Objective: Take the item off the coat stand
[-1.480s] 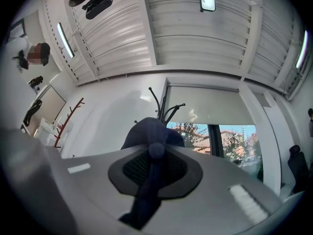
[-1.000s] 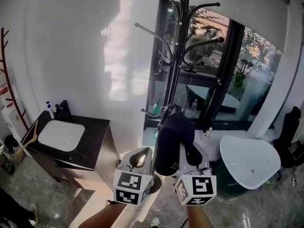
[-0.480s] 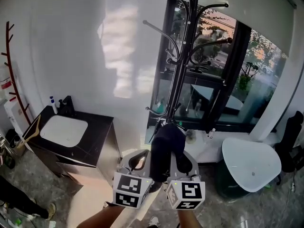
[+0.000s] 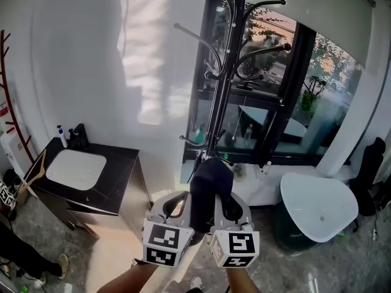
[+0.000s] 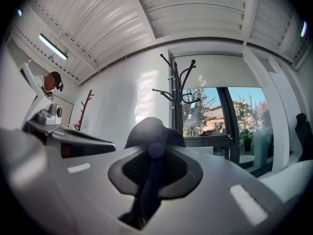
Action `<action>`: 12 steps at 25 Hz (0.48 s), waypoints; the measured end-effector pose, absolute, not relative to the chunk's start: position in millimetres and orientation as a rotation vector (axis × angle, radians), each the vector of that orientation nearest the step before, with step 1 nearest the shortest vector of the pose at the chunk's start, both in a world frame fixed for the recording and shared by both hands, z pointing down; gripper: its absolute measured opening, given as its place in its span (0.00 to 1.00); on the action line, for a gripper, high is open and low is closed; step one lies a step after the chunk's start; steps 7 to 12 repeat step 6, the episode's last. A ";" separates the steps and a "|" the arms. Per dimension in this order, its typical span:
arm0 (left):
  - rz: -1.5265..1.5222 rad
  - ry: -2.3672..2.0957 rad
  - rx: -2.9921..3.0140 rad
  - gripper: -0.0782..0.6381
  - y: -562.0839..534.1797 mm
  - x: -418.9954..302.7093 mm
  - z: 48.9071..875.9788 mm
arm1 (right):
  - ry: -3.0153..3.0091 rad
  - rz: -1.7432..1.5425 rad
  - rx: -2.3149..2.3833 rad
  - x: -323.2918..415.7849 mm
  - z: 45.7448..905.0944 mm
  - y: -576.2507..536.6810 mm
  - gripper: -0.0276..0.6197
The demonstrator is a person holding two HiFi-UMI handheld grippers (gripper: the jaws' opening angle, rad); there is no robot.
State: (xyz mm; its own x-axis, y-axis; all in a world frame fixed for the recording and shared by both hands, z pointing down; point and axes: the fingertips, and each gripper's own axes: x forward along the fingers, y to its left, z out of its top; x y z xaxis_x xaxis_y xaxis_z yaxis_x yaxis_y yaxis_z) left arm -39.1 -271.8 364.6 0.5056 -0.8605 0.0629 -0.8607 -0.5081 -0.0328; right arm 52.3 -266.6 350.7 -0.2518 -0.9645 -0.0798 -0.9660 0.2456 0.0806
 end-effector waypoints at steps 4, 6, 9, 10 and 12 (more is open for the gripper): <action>0.115 -1.548 2.726 0.11 -272.9 -34.3 366.9 | 2.466 0.171 -1.920 56.7 353.5 -267.1 0.10; 0.116 -1.547 2.726 0.11 -273.8 -32.8 367.8 | 2.463 0.173 -1.921 58.6 353.9 -267.7 0.11; 0.116 -1.547 2.726 0.11 -273.8 -32.8 367.8 | 2.463 0.173 -1.921 58.6 353.9 -267.7 0.11; 0.116 -1.547 2.726 0.11 -273.8 -32.8 367.8 | 2.463 0.173 -1.921 58.6 353.9 -267.7 0.11; 0.116 -1.547 2.726 0.11 -273.8 -32.8 367.8 | 2.463 0.173 -1.921 58.6 353.9 -267.7 0.11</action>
